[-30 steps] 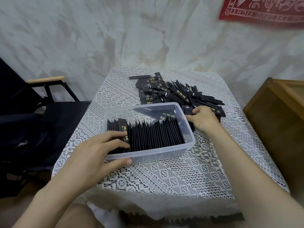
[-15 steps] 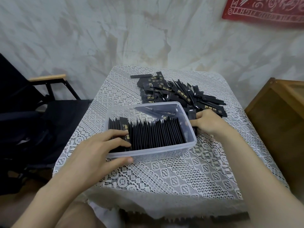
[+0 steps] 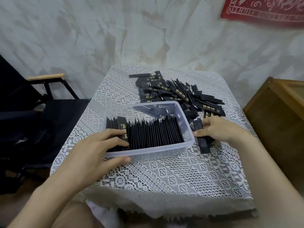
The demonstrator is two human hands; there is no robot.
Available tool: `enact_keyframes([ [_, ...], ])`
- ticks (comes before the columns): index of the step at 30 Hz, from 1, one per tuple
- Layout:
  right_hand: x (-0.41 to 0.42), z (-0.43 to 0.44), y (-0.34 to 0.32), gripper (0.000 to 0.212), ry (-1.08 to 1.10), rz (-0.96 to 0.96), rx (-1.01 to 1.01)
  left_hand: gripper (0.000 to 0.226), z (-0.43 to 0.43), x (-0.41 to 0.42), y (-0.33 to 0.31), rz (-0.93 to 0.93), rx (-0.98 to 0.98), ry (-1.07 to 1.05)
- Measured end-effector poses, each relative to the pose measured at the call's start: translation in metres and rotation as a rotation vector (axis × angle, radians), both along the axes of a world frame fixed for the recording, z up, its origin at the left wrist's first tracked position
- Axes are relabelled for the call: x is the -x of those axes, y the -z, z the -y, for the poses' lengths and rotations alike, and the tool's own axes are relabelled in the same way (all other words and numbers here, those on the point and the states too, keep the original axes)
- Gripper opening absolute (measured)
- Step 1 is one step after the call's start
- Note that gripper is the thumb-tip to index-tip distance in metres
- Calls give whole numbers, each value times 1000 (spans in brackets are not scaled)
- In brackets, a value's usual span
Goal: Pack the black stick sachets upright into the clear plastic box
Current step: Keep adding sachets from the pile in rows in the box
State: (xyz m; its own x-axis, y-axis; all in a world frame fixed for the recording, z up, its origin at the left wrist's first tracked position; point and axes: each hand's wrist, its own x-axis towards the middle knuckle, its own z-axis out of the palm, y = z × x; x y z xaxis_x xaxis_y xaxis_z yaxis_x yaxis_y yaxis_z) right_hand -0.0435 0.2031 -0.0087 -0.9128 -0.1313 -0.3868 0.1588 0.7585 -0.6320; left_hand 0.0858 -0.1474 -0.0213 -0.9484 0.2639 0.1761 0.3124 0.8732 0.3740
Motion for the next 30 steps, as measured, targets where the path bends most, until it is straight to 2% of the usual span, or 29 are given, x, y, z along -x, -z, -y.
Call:
enact_keyframes([
  [6,-2,-18,-3,13,4,-19,-20,57,0,0,1,4,3,0],
  [9,1,-13,-7,3,34,-152,82,55,0,0,1,3,3,0],
  [13,16,7,0,5,-41,-341,-21,56,0,1,1,7,4,-4],
  [14,19,11,3,11,-66,-358,-70,56,1,1,1,7,7,-6],
  [17,29,19,15,46,-119,-353,-186,56,1,0,0,8,20,-6],
  [19,29,20,19,52,-135,-343,-243,55,1,0,0,9,22,-5],
  [25,23,18,13,31,-82,-437,-352,57,1,1,1,11,35,-8],
  [28,20,16,7,14,-44,-460,-303,58,1,1,0,8,35,-12],
  [30,16,15,3,19,6,-454,-231,59,1,1,0,8,31,-14],
])
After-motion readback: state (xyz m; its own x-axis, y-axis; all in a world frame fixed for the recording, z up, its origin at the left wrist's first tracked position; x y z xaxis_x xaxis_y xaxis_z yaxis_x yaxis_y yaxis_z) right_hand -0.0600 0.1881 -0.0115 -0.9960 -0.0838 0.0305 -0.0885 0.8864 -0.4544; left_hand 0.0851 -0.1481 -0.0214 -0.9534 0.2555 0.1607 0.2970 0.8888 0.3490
